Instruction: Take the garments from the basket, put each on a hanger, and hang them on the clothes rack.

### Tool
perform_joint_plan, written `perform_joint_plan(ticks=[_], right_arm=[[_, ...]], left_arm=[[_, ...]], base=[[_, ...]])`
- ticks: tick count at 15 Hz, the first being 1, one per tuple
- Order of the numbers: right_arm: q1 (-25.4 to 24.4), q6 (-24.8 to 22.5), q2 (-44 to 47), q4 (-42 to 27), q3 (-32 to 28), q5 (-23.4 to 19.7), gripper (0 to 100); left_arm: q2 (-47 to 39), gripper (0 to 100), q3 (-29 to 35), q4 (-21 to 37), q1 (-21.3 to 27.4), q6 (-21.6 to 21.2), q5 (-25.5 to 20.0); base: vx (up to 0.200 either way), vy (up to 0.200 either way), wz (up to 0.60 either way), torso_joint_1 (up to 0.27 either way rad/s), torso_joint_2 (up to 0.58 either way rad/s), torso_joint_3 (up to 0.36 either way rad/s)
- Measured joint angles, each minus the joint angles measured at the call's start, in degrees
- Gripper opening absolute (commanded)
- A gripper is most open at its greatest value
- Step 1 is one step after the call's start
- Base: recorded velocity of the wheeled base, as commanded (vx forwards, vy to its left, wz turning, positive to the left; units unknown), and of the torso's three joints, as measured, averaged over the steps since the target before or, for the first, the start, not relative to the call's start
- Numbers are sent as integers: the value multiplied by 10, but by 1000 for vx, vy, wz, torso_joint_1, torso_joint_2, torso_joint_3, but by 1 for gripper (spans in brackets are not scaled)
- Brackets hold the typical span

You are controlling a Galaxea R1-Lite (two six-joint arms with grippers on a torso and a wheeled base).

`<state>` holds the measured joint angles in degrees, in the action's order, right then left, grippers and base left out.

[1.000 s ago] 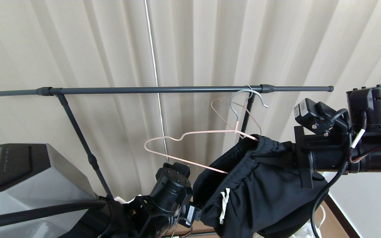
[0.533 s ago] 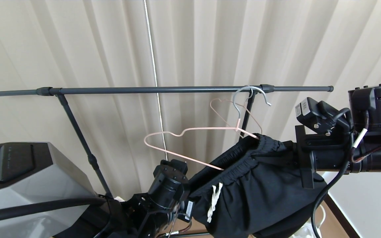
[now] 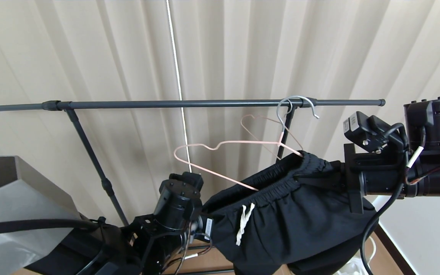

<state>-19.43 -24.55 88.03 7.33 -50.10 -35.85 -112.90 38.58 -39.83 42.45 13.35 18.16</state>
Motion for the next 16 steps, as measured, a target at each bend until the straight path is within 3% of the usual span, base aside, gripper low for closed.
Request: perform_joint_plan(ticks=[7, 16], right_arm=[[1, -5, 11, -2, 10, 0, 0], [-9, -59, 21, -2, 34, 1, 0]], left_arm=[[39, 0, 3, -1, -53, -32, -3], [47, 0, 40, 3, -102, -49, -7]], base=[[0, 0, 0, 0, 0, 0], [0, 0, 0, 0, 0, 0]])
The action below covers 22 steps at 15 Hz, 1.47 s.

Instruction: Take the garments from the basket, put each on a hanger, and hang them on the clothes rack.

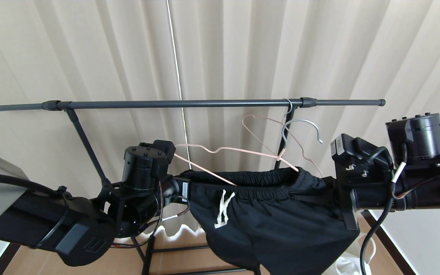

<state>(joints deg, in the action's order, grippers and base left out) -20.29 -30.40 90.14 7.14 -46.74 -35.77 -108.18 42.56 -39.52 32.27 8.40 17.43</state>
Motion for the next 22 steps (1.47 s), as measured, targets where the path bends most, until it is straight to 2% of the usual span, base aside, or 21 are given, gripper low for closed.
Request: perform_joint_plan(ticks=[6, 9, 14, 18, 22], right_arm=[[-1, -94, 14, -2, 25, 5, 0], [-1, -103, 21, -3, 31, 11, 0], [2, -135, 38, -3, 32, 47, 0], [5, -141, 53, -4, 30, 75, 0], [5, -141, 59, -4, 30, 80, 0]], left_arm=[[-15, 0, 39, 2, -17, -8, -1], [-18, 0, 50, 15, -28, -15, -1], [-15, 0, 59, 36, -42, -17, -1], [-9, 0, 59, 43, -45, -28, -1], [11, 0, 75, 113, -46, -29, -1]], base=[[0, 0, 0, 0, 0, 0], [0, 0, 0, 0, 0, 0], [0, 0, 0, 0, 0, 0], [0, 0, 0, 0, 0, 0], [0, 0, 0, 0, 0, 0]])
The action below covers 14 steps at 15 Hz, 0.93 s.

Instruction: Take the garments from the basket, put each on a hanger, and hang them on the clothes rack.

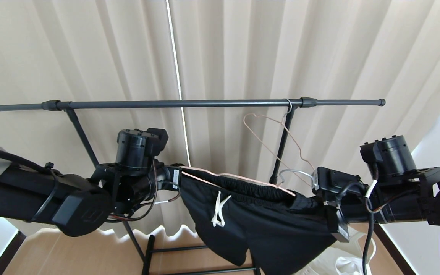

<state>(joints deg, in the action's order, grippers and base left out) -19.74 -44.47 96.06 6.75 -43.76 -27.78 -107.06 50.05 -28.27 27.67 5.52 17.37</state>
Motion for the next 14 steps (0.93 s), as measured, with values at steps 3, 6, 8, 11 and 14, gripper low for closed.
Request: perform_joint_plan(ticks=[3, 6, 8, 11, 14], right_arm=[[0, 0, 6, 0, -1, 3, 0], [0, -1, 11, 0, -2, 3, 0], [2, -2, 15, 0, -2, 7, 0], [4, -12, 24, 0, -4, 28, 0], [4, -12, 32, 0, -7, 40, 0]], left_arm=[[20, 0, 21, 49, 1, 0, 0], [40, 0, 51, 113, 2, 0, 0], [52, 0, 65, 148, 3, 0, 0], [74, 0, 94, 202, 7, 0, 1], [92, 0, 111, 245, 27, 1, 1]], base=[[0, 0, 0, 0, 0, 0], [0, 0, 0, 0, 0, 0], [0, 0, 0, 0, 0, 0], [0, 0, 0, 0, 0, 0], [0, 0, 0, 0, 0, 0]])
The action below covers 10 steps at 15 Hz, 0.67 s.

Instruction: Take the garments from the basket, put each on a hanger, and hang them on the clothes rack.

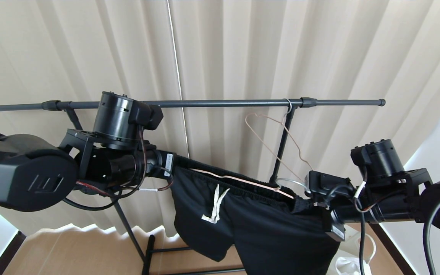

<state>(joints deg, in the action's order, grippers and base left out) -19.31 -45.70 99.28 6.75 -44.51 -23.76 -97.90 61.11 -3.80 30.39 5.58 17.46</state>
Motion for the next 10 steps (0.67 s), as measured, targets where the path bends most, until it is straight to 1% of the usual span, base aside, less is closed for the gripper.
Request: perform_joint_plan(ticks=[1, 3, 4, 6, 7, 8, 9, 10], right_arm=[[0, 0, 2, 0, -1, 4, 0], [0, 1, 6, 0, -3, 10, 0], [0, 1, 7, -1, -4, 15, 0], [-1, 4, 10, -1, -9, 24, 0], [-2, 12, 10, -2, -13, 27, 0], [-4, 33, 10, -2, -17, 27, 0], [-6, 62, 9, -2, -21, 27, 0], [-9, 81, 7, 0, -25, 28, 0]], left_arm=[[5, 0, 4, 12, 7, 0, 0], [15, 0, 20, 64, 28, 0, 0], [19, 0, 30, 78, 37, 0, 0], [24, 0, 66, 156, 60, 2, 0], [25, 0, 86, 189, 75, 3, 0], [25, 0, 103, 215, 90, 4, 0], [25, 0, 115, 233, 103, 4, -1], [25, 0, 122, 242, 113, 4, -1]], base=[[0, 0, 0, 0, 0, 0], [0, 0, 0, 0, 0, 0], [0, 0, 0, 0, 0, 0], [0, 0, 0, 0, 0, 0], [0, 0, 0, 0, 0, 0], [0, 0, 0, 0, 0, 0], [0, 0, 0, 0, 0, 0], [0, 0, 0, 0, 0, 0]])
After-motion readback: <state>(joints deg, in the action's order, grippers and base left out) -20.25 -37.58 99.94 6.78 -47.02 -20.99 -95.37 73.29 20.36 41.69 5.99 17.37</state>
